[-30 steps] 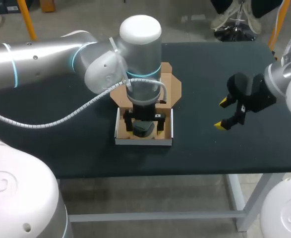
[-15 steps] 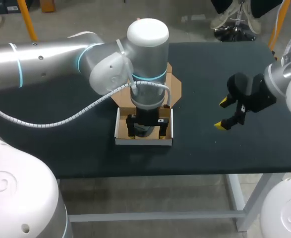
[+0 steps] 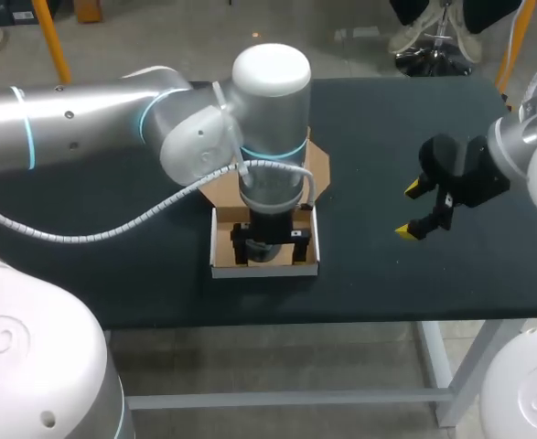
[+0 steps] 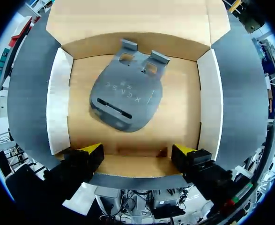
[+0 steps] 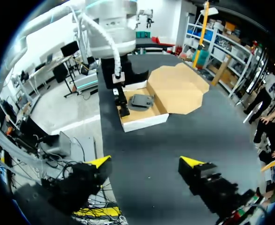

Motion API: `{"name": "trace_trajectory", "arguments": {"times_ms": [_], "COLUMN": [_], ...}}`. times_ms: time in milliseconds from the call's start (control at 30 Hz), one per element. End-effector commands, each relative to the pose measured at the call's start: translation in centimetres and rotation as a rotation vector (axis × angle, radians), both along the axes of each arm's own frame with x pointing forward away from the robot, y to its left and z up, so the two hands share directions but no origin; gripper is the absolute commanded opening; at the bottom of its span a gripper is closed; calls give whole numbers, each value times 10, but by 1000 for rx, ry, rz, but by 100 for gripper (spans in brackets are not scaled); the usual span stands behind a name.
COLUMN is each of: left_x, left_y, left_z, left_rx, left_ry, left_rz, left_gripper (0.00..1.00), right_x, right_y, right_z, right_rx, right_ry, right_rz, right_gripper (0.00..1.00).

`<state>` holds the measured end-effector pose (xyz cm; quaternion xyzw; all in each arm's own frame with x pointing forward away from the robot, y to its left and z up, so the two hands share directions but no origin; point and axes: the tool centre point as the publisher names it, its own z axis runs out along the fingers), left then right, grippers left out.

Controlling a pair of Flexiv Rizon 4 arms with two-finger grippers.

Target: Assemble the packaging by folding the flat box into shape, placing the metal phone stand inside, and closing the box properly

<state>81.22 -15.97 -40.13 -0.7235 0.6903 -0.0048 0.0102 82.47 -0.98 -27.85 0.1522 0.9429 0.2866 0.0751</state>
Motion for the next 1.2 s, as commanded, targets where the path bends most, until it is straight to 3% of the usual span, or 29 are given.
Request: {"name": "trace_trajectory", "arguments": {"times_ms": [33, 800, 967, 1200], "left_x": [-12, -36, -35, -27], "left_y": [1, 4, 4, 7], "left_z": [1, -2, 2, 20], "left_rx": [-1, -5, -10, -31], "left_ry": [-11, -5, -21, -91], "left_rz": [5, 8, 24, 39], "left_gripper": [100, 100, 100, 100], "right_x": [0, 0, 0, 0], "right_y": [-2, -2, -2, -2], "right_z": [1, 1, 1, 1], "right_rx": [6, 6, 6, 6], "right_ry": [2, 2, 2, 2], "right_rz": [5, 5, 5, 5], "right_gripper": [100, 100, 100, 100]}}
